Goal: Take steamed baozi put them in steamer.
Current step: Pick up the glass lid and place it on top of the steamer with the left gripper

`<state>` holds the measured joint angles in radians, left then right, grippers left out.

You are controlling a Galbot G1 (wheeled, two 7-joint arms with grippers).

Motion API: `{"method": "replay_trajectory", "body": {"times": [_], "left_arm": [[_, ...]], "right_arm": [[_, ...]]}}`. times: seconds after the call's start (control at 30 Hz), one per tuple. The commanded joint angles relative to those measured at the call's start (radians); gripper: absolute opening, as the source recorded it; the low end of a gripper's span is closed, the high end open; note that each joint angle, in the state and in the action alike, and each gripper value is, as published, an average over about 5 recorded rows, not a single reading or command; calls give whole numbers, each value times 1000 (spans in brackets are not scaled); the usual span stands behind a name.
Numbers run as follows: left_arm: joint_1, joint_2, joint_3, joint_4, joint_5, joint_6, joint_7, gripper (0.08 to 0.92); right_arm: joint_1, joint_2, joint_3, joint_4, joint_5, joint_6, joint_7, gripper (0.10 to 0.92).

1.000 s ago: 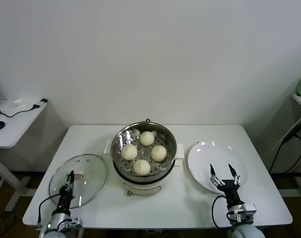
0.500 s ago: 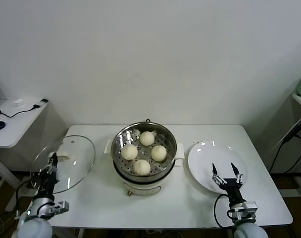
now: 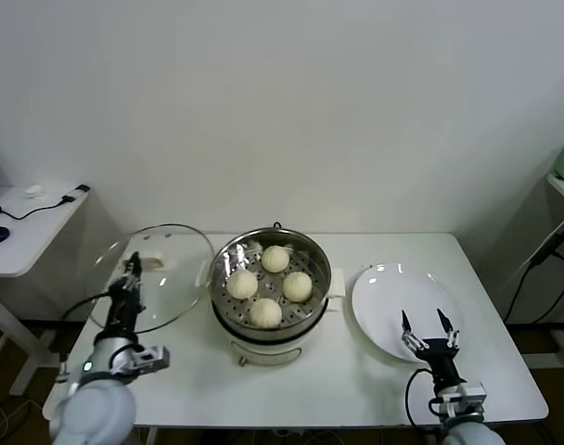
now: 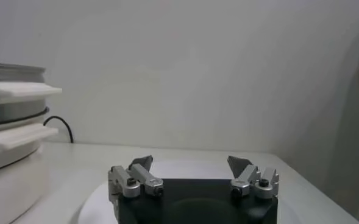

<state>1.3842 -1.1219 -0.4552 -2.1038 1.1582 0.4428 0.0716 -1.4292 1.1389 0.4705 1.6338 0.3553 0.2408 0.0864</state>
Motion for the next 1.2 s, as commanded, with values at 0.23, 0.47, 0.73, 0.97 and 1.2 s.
{"method": "replay_trajectory", "body": {"times": [0.23, 0.47, 0.73, 0.97, 1.2], "left_arm": [[-251, -275, 508, 7, 343, 248, 224, 125], [-267, -393, 568, 109, 429, 247, 210, 125], [-278, -455, 582, 216, 464, 242, 169, 125], [-276, -450, 559, 272, 474, 231, 125, 125], [-267, -410, 523, 272, 477, 224, 117, 125]], "right_arm": [[-16, 0, 9, -26, 0, 28, -13, 823], [-19, 3, 16, -38, 1, 50, -17, 823], [-28, 22, 35, -50, 0, 65, -25, 823], [-25, 47, 61, -61, -4, 77, -32, 823], [-17, 70, 83, -64, -15, 86, -34, 823]]}}
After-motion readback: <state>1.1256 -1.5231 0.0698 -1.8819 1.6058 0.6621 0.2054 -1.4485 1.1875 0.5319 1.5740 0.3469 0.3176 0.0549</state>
